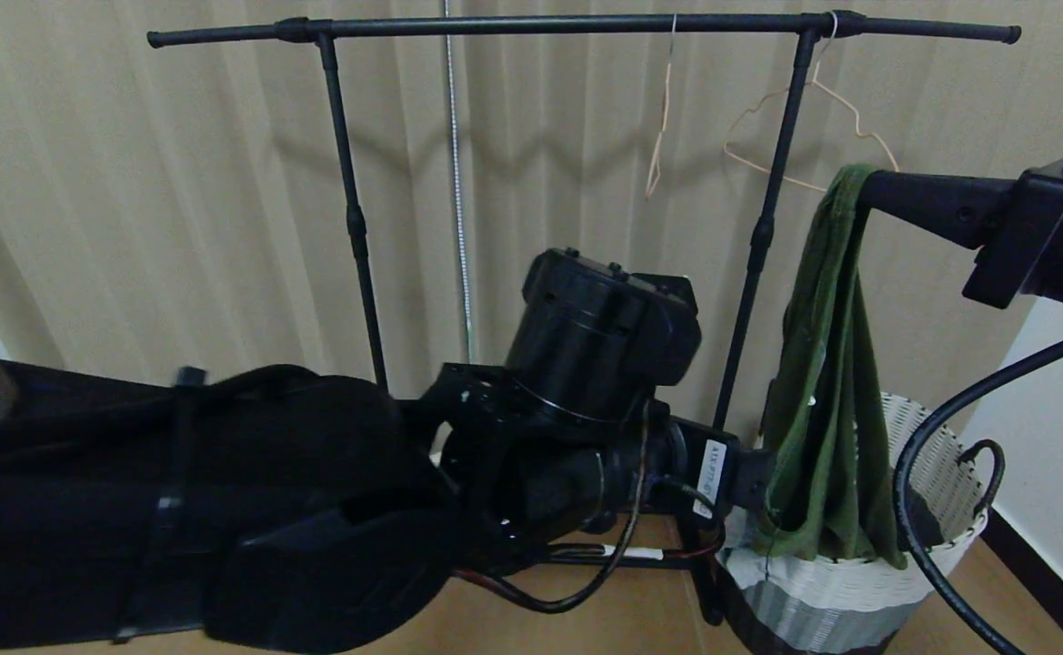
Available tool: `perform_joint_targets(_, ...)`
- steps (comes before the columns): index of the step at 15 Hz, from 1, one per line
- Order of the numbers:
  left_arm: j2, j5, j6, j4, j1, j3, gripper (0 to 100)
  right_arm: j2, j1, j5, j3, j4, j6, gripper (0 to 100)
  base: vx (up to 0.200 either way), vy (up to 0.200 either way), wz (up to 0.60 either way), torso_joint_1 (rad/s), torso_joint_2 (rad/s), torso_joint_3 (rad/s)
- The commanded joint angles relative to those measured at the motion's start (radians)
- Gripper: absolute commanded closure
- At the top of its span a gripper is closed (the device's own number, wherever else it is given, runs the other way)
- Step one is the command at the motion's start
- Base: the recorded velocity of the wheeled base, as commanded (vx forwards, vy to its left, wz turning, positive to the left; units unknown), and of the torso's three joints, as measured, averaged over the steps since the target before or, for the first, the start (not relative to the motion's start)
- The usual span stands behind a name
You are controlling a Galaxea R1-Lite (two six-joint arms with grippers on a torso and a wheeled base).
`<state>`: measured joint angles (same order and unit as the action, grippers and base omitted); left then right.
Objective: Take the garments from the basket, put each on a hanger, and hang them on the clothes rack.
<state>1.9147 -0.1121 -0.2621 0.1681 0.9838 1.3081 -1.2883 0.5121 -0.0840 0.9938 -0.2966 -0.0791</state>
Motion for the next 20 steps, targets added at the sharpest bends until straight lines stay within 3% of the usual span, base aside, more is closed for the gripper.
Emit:
perform_joint_targets(1, 0.109, -0.043, -0.025, -0.001, 0.016, 0.054, 0, 0.009, 0.000, 0.000, -0.001, 0.001, 0.001, 100, 0.000, 0.000, 0.00, 0.000, 0.00, 0.000)
perform_joint_targets(5, 0.116, -0.040, -0.034, 0.002, 0.026, 0.049, 0, 0.012, 0.000, 0.000, -0.003, 0.001, 0.001, 100, 0.000, 0.000, 0.00, 0.000, 0.00, 0.000)
perform_joint_targets(10, 0.158, -0.046, -0.042, 0.004, 0.026, 0.122, 0, 0.040, 0.014, -0.008, -0.006, 0.001, 0.001, 100, 0.000, 0.000, 0.00, 0.000, 0.00, 0.000)
perform_joint_targets(19, 0.129, -0.046, -0.034, 0.001, 0.021, 0.007, 0, 0.058, 0.017, -0.006, -0.001, 0.001, 0.001, 100, 0.000, 0.000, 0.00, 0.000, 0.00, 0.000)
perform_joint_targets(20, 0.121, -0.046, -0.034, 0.001, 0.019, -0.001, 100, 0.057, 0.017, -0.005, 0.000, 0.001, 0.001, 100, 0.000, 0.000, 0.00, 0.000, 0.00, 0.000)
